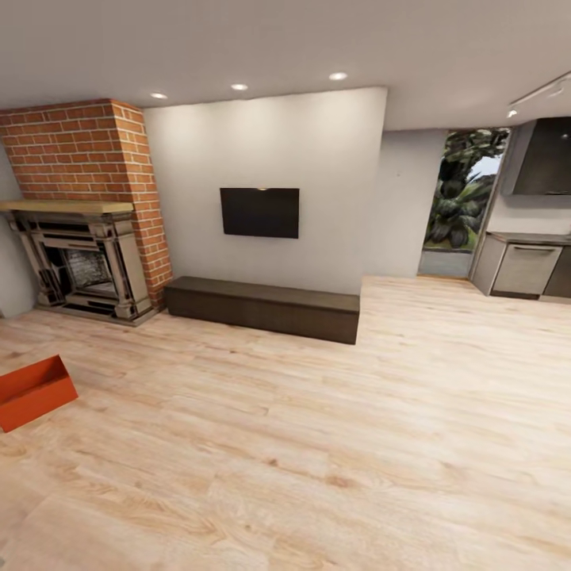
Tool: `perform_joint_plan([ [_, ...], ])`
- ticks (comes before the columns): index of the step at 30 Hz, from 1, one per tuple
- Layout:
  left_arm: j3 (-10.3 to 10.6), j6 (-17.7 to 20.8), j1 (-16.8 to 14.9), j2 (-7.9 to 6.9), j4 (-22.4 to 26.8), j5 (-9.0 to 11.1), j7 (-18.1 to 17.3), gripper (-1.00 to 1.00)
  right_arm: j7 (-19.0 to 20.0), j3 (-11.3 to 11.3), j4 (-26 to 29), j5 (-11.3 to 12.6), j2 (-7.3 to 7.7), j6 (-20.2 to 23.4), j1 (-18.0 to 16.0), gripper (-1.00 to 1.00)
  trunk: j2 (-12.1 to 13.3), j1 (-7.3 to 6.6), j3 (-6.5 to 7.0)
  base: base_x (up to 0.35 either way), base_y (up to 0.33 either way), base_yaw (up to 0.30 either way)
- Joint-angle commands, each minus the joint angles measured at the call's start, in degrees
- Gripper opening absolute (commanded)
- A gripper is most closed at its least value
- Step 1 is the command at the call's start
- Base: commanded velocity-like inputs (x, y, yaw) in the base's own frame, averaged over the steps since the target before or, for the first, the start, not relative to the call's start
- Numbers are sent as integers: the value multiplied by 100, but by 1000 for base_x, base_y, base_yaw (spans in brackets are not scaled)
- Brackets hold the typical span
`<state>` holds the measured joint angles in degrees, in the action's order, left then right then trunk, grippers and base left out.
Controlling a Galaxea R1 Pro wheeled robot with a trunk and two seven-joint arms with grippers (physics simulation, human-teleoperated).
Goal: Move the two storage containers from the living room to the garage. In the garage, place one container on the floor and stack the other container on top of it (either order is fine).
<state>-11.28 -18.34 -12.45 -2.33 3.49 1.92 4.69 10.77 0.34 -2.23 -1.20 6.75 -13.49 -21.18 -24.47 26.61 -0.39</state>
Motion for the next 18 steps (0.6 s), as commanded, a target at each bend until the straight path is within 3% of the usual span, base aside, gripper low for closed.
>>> perform_joint_plan([
  [1,2,-21,-3,2,-7,19,5,100,13,1,-23,-11,2,-40,-8,100,-5,6,-4,324,0,0],
  [18,3,-21,-3,21,-8,11,7,100,13,2,-23,-9,2,-35,-8,100,-5,6,-4,323,0,0],
])
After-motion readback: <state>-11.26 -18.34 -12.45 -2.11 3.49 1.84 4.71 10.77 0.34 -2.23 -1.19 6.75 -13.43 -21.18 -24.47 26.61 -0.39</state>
